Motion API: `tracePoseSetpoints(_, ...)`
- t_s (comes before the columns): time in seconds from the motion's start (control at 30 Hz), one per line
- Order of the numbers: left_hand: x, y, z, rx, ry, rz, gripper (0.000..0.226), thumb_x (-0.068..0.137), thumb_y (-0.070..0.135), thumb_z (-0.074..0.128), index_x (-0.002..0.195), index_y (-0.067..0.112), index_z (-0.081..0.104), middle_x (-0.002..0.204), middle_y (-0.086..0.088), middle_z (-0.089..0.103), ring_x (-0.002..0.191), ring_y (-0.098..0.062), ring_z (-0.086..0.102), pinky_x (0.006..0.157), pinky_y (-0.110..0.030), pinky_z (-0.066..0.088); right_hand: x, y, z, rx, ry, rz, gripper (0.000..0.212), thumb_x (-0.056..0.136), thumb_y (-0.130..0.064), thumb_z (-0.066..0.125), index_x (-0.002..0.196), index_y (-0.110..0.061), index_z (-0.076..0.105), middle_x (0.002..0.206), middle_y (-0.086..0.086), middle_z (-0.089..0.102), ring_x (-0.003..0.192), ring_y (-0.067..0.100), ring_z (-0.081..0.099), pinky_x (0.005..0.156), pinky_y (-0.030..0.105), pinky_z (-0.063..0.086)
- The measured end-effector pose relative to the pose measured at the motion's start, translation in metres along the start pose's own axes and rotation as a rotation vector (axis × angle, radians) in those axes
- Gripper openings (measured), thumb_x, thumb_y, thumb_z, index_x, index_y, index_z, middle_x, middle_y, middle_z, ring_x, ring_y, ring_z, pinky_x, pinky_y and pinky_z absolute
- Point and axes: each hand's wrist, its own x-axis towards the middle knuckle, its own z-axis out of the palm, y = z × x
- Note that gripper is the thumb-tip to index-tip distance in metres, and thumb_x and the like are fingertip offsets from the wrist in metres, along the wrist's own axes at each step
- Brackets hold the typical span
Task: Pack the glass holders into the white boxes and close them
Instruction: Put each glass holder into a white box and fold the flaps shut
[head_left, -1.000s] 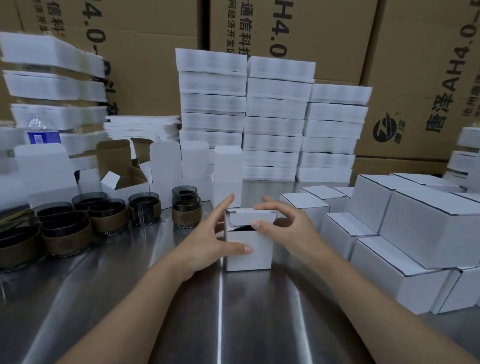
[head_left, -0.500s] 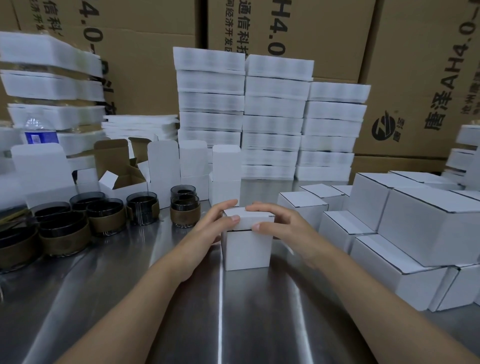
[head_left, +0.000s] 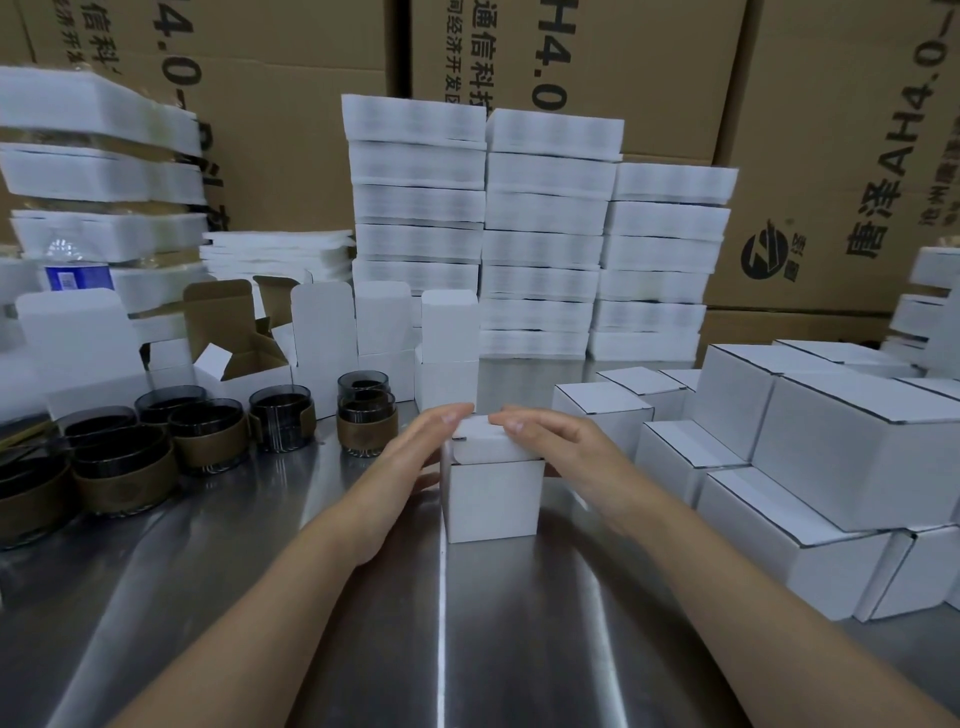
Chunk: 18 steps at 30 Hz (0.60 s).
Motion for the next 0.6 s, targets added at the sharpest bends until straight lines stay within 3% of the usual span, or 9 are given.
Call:
tracePoseSetpoints(0.1, 0.0011, -0.0004, 0.0003, -0.029, 0.026, -0.015, 0.038, 0.077, 0.062, 0.059, 0.108, 0.041, 0.067, 0.118, 0.012, 0.066, 0.112, -0.006, 0.059, 0.095, -0.027, 0.043, 0.0012, 0.0033, -0.0001, 0.002, -0.012, 0.017, 0.028, 0.07, -0.056, 0.073, 0.093, -0.041, 0.075, 0.105, -0.027, 0.067, 0.1, -0.014, 0.058, 0.074, 0.001, 0.041)
tracePoseSetpoints(0.3, 0.0026, -0.0006, -0.0014, -0.016, 0.034, -0.022, 0.033, 0.072, 0.044, 0.057, 0.103, 0.041, 0.067, 0.117, 0.0, 0.065, 0.11, -0.011, 0.061, 0.093, -0.028, 0.045, 0.0029, 0.0066, -0.0009, -0.047, -0.003, 0.04, 0.038, 0.06, -0.061, 0.07, 0.095, -0.044, 0.073, 0.107, -0.038, 0.061, 0.106, -0.016, 0.054, 0.077, 0.001, 0.041)
tracePoseSetpoints(0.47, 0.0044, -0.0007, -0.0022, -0.018, 0.041, -0.026, 0.035, 0.07, 0.039, 0.059, 0.103, 0.042, 0.068, 0.116, 0.001, 0.065, 0.109, -0.009, 0.061, 0.098, -0.03, 0.044, 0.0029, 0.0064, -0.0013, -0.061, -0.007, 0.066, 0.034, 0.064, -0.055, 0.075, 0.096, -0.043, 0.073, 0.121, -0.03, 0.054, 0.111, -0.008, 0.055, 0.085, 0.012, 0.041)
tracePoseSetpoints(0.6, 0.0042, -0.0004, -0.0024, -0.017, 0.053, -0.028, 0.034, 0.069, 0.037, 0.06, 0.101, 0.042, 0.069, 0.114, -0.001, 0.066, 0.11, -0.013, 0.061, 0.097, -0.031, 0.045, 0.0011, 0.0047, -0.0007, -0.058, -0.011, 0.057, 0.032, 0.065, -0.052, 0.076, 0.096, -0.042, 0.073, 0.123, -0.029, 0.053, 0.109, -0.008, 0.056, 0.079, 0.005, 0.042)
